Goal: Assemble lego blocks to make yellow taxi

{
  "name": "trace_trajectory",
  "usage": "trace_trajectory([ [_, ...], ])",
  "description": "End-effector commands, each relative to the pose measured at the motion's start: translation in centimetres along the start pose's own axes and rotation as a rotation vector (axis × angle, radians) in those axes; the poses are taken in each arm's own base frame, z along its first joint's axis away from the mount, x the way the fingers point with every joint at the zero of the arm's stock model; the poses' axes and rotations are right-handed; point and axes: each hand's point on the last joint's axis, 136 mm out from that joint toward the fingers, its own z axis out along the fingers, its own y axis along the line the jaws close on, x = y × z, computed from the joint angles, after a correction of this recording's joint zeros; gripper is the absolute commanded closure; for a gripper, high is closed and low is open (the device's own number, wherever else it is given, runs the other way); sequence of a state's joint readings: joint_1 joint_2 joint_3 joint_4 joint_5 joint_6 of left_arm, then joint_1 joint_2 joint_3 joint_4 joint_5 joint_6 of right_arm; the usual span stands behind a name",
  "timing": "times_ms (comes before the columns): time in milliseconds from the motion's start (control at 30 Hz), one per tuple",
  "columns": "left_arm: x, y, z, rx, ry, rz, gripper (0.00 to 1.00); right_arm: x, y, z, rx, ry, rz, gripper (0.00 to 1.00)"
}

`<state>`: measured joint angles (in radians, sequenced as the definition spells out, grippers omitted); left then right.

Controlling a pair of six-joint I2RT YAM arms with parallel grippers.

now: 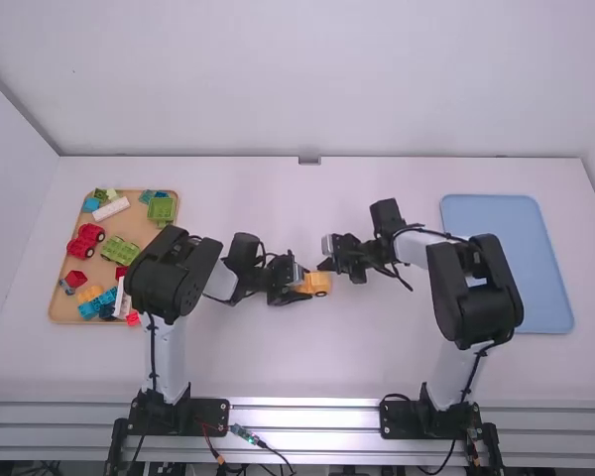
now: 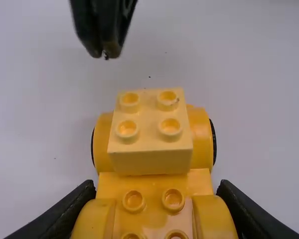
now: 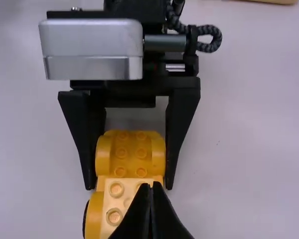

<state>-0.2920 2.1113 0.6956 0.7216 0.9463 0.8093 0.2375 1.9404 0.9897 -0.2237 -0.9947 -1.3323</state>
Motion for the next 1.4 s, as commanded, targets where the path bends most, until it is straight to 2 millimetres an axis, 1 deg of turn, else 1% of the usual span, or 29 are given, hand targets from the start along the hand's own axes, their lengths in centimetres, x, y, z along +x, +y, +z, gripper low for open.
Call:
trace_trajectory([
  [0,3.8,-0.7,-0.2,-0.039,0.131,-0.039,0.79,0.6,0.5,0.2,0.000,0.003,0.052,1.00],
  [433,3.7,-0.5,-0.1,-0.042,0.130,-0.047,0.81,1.0,1.1,0.3,-0.005,-0.001,0.063,1.00],
  [567,3.5,-0.2,0.0,-0.043,0.125,-0.058,0.81,0.7,1.7,0.3,-0.019,-0.030,0.025,1.00],
  [733,3.5,-0.2,-0.1,-0.047,0.127,-0.056,0.82,0.5,1.8,-1.0,-0.002,-0.110,0.019,1.00],
  [833,3.6,-0.4,-0.1,-0.046,0.125,-0.048,0.82,0.4,1.8,-1.1,0.002,-0.122,0.016,1.00],
  [1067,3.7,-0.5,-0.1,-0.043,0.129,-0.058,0.82,-0.1,2.1,-0.4,-0.016,-0.125,-0.014,1.00],
  [1200,3.5,-0.3,-0.1,-0.045,0.126,-0.057,0.82,-0.1,2.0,-0.5,-0.012,-0.125,-0.016,1.00],
  [1367,3.5,-0.2,-0.1,-0.045,0.124,-0.057,0.83,0.3,1.8,0.2,-0.015,-0.127,0.007,1.00],
])
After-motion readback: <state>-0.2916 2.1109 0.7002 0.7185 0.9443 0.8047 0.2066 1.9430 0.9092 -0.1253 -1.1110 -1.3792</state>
